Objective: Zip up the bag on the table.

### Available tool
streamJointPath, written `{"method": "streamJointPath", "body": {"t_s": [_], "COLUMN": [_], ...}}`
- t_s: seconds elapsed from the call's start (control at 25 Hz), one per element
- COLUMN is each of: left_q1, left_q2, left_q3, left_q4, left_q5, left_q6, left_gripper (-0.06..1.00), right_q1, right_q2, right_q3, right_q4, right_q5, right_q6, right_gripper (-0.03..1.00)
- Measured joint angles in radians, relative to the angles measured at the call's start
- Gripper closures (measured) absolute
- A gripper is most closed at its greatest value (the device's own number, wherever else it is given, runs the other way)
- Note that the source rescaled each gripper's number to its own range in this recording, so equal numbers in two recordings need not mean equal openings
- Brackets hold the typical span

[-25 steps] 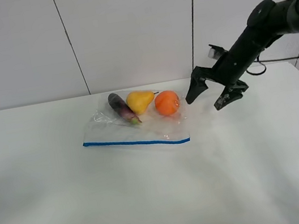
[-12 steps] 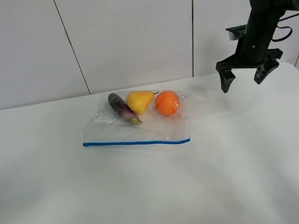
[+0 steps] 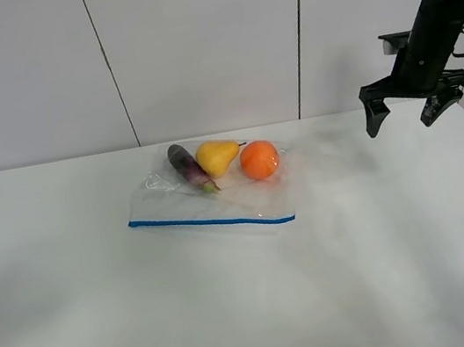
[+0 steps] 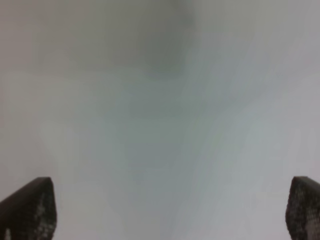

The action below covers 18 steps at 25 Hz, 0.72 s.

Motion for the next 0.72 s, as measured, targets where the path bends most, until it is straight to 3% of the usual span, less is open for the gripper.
{"method": "streamJointPath", "body": {"t_s": [0.28,0.72], "left_q1": [0.000,0.000], "left_q2": [0.000,0.000], "left_q3": [0.000,0.000], "left_q4": [0.000,0.000], "left_q5": [0.000,0.000], "left_q6": [0.000,0.000], "left_gripper": [-0.06,-0.06], "right_q1": [-0.001,-0.001], "right_q2": [-0.196,-0.762], "right_q3": [0.197,0.771], "right_q4": [0.021,0.035], "right_q5": [0.000,0.002], "right_q6": [0.005,0.005], "right_gripper": [-0.02,-0.02]}}
